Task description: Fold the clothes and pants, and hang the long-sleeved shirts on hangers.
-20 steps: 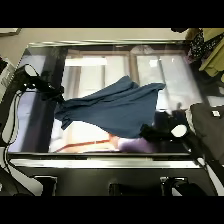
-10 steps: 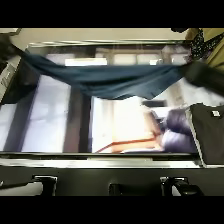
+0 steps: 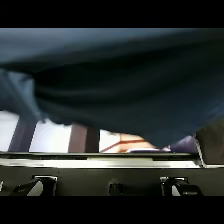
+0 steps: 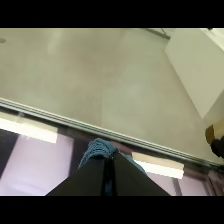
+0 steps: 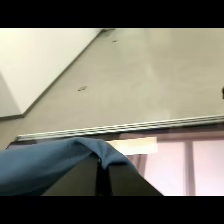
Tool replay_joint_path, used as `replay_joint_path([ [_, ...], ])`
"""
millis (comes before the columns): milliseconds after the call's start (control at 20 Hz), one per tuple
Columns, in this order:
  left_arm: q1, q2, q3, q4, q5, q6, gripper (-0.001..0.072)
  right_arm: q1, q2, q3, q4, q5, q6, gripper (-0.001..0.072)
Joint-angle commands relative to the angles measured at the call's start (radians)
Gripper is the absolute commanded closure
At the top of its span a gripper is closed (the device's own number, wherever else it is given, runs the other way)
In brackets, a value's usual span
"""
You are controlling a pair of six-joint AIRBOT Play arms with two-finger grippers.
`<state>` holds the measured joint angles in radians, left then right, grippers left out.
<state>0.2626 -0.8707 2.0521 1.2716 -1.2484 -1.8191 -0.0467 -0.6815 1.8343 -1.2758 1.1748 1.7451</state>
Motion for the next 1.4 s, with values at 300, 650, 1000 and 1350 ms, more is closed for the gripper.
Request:
replay_joint_path([
  [300,-0.053,-0.035,-0.4,0.057,0.02,-0.13,0.0691,0.005,-0.457,0.018,-0.014,0.231,0.153,0.0679],
  [650,-0.23,-0.525,-0.706,0.057,0.346,-0.124,0.0692,0.079,-1.07,0.019,0.048,0.02,0.087,0.0678],
  [1000,-0.243,-0.964,-0.393,0.057,0.2,0.023,0.0691,0.079,-1.275,0.019,0.192,-0.145,0.107,0.0677],
  [1350,-0.159,-0.973,-0.229,0.057,-0.005,0.18,0.0342,-0.013,-1.197,0.03,0.261,0.076,-0.056,0.0232],
])
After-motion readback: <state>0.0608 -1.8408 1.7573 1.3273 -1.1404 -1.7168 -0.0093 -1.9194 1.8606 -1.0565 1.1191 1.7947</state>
